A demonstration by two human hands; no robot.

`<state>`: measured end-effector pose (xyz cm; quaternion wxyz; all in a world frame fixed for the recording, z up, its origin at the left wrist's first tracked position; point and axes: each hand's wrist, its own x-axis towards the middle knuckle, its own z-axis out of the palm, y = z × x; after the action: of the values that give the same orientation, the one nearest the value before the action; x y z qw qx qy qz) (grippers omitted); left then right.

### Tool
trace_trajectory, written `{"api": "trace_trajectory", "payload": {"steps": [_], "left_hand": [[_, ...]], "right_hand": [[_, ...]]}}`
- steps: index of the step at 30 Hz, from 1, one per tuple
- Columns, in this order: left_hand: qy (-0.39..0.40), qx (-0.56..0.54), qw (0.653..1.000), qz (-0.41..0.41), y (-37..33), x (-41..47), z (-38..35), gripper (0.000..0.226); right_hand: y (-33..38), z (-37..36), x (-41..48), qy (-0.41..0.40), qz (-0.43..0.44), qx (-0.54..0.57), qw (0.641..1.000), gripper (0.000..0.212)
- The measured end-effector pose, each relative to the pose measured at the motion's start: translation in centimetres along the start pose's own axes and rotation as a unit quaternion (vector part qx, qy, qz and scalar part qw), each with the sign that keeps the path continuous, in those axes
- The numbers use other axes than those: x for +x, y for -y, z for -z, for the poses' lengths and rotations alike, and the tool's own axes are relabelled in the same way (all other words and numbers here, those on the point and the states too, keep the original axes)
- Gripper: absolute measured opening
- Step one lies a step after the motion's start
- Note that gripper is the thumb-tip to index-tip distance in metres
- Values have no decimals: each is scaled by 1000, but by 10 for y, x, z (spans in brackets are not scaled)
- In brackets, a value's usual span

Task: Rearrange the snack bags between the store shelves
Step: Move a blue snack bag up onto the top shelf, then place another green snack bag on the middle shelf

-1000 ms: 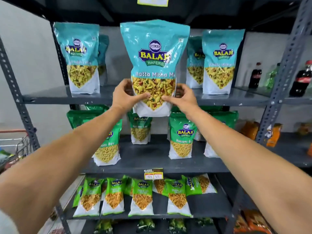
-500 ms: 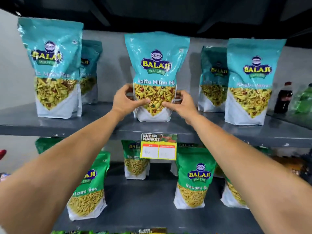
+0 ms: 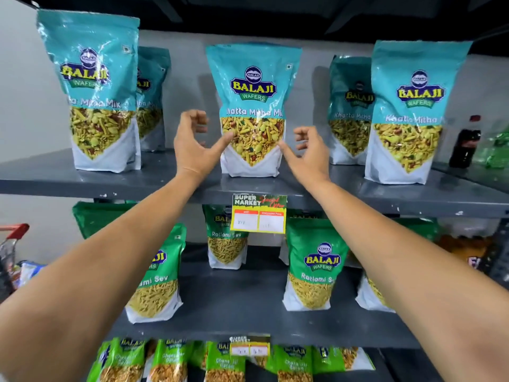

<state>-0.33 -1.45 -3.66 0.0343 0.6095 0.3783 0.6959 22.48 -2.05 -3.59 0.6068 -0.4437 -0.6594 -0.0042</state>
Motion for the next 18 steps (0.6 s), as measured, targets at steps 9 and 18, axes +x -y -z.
{"api": "trace_trajectory", "payload": {"steps": [9,18], "left_hand": [[41,68,997,-21,-33,-139,59,49],[94,127,980,122,37,-269,126,57]], "right_hand": [[47,27,-132,51,71,-99,991,13],[15,-10,-295,213,-67,-85,971,38]]}}
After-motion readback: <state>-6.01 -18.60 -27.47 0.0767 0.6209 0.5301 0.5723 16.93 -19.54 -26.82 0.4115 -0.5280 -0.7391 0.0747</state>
